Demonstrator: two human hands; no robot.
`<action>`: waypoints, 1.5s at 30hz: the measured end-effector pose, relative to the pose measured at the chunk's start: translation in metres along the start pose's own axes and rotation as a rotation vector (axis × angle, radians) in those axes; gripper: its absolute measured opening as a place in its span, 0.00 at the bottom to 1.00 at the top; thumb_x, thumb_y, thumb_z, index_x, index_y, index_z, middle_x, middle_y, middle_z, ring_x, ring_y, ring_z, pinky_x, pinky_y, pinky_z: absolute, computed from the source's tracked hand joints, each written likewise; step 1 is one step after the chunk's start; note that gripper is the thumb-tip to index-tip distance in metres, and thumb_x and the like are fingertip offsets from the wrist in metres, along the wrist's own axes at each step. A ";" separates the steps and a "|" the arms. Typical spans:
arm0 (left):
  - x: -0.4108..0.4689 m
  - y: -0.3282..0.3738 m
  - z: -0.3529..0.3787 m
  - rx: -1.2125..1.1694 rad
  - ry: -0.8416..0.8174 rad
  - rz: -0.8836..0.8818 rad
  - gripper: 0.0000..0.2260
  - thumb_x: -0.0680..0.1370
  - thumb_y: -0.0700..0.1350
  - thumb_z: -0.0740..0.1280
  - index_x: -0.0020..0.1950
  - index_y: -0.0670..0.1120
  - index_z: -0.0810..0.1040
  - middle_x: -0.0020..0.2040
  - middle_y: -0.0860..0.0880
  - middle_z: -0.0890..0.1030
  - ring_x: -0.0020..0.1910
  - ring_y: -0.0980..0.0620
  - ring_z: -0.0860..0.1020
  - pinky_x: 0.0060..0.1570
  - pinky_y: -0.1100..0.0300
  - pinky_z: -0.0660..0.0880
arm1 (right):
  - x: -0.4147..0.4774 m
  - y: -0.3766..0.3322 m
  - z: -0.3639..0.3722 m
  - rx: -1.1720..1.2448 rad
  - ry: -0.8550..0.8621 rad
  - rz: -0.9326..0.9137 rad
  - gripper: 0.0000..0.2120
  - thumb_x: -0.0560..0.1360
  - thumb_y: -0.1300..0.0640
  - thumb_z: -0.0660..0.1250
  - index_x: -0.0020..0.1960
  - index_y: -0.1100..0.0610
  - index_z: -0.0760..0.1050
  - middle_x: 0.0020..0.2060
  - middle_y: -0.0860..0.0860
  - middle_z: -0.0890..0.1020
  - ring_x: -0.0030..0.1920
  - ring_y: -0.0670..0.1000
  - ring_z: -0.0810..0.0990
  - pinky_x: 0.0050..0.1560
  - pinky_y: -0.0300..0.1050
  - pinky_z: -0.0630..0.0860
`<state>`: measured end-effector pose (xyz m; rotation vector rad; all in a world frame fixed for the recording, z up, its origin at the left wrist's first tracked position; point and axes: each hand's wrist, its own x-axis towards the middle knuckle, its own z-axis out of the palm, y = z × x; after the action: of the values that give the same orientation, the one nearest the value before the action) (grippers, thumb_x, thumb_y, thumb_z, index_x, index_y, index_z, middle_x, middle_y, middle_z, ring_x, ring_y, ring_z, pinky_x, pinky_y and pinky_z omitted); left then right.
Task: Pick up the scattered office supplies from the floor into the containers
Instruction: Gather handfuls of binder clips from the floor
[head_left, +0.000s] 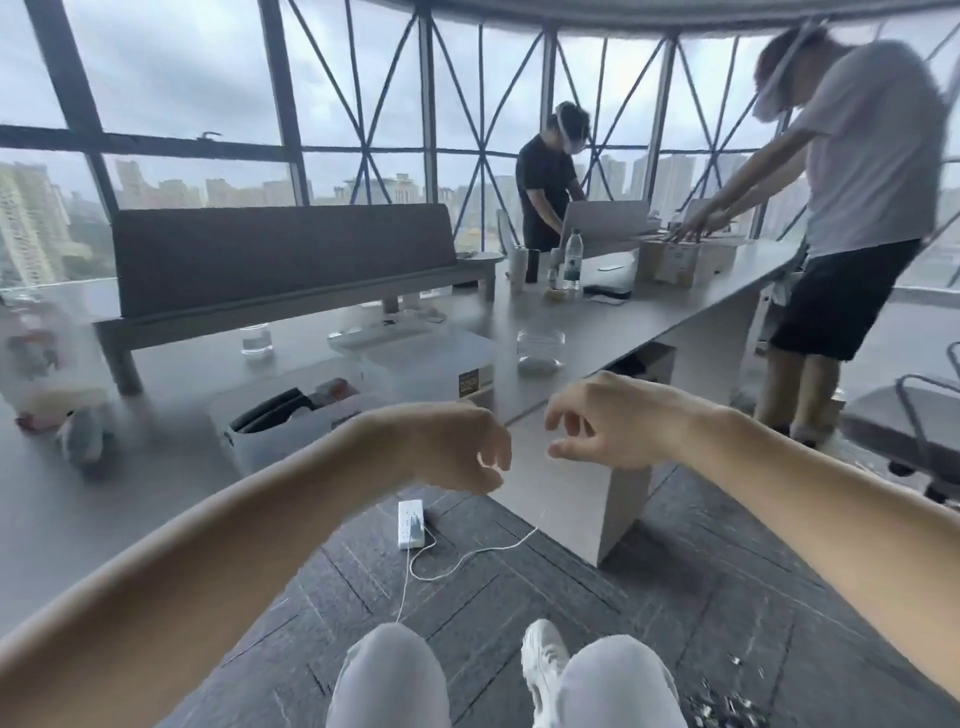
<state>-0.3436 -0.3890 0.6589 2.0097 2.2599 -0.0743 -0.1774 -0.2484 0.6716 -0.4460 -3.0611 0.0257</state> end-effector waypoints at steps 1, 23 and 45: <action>0.003 0.019 0.005 -0.016 -0.010 0.040 0.12 0.78 0.53 0.66 0.60 0.56 0.79 0.55 0.57 0.81 0.49 0.57 0.78 0.52 0.59 0.76 | -0.023 0.000 0.004 0.000 -0.004 0.047 0.17 0.77 0.40 0.65 0.61 0.48 0.76 0.45 0.42 0.79 0.45 0.43 0.78 0.47 0.42 0.76; 0.045 0.270 0.243 0.043 -0.211 0.264 0.17 0.75 0.48 0.64 0.63 0.46 0.76 0.59 0.46 0.80 0.56 0.44 0.78 0.55 0.51 0.78 | -0.375 0.006 0.233 0.324 -0.042 0.946 0.13 0.78 0.48 0.64 0.60 0.52 0.76 0.53 0.50 0.79 0.54 0.55 0.78 0.50 0.49 0.75; 0.277 0.293 0.609 -0.215 -0.696 -0.013 0.14 0.78 0.52 0.60 0.60 0.47 0.75 0.56 0.46 0.79 0.53 0.44 0.77 0.54 0.51 0.76 | -0.336 0.221 0.591 0.657 -0.402 1.155 0.07 0.79 0.49 0.61 0.51 0.48 0.77 0.50 0.50 0.81 0.48 0.54 0.79 0.50 0.53 0.79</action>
<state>-0.0514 -0.1502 0.0332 1.5352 1.7475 -0.4359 0.1778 -0.1380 0.0607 -2.1494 -2.3457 1.1809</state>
